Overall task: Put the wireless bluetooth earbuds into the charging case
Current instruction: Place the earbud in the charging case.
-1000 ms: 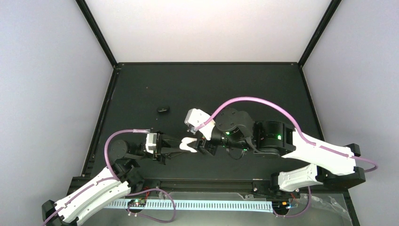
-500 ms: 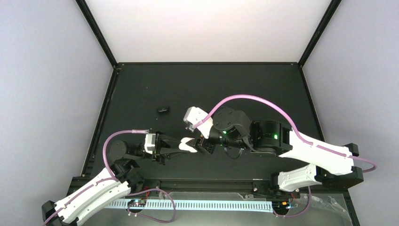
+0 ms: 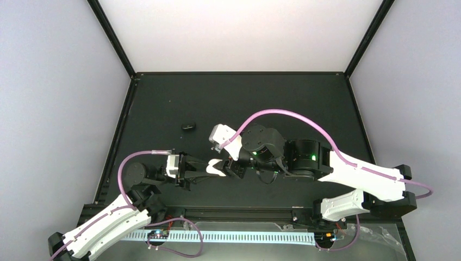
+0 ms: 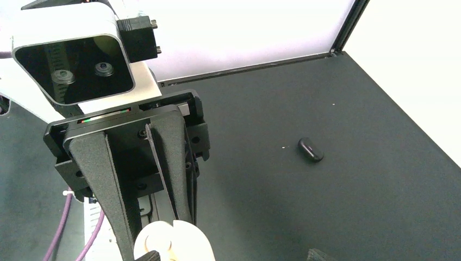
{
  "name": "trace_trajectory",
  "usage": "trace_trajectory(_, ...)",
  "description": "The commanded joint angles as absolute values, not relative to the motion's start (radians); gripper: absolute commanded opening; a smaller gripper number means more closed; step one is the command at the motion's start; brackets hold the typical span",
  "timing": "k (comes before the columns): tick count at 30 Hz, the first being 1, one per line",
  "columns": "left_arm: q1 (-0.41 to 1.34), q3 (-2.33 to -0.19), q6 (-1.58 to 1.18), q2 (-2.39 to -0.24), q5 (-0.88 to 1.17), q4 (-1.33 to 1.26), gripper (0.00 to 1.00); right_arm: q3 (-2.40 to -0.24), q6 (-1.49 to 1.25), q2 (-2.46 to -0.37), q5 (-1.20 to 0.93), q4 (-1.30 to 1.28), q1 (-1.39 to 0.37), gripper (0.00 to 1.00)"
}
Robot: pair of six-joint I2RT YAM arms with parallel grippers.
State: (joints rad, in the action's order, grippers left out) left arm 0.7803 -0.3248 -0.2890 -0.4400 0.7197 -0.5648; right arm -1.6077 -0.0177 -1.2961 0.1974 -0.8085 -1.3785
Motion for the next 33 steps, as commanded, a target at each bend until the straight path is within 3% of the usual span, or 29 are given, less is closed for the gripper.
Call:
trace_trajectory(1, 0.785, -0.340, -0.290, -0.421, 0.724, -0.598, 0.01, -1.597, -0.033, -1.311, 0.208, -0.820, -1.370, 0.69)
trace_trajectory(14, 0.785, -0.353, -0.290, -0.399, 0.711, -0.590, 0.02, -1.605, -0.038, -1.336, 0.178, -0.863, -1.365, 0.69)
trace_trajectory(27, 0.785, -0.342, -0.371, -0.423, 0.627, -0.588, 0.01, -1.800, -0.037, -1.263, 0.157, -0.911, -1.349, 0.69)
trace_trajectory(33, 0.785, -0.321, -0.541, -0.440, 0.541, -0.677, 0.02, -1.806, -0.132, -1.232, -0.064, -0.905, -1.256, 0.64)
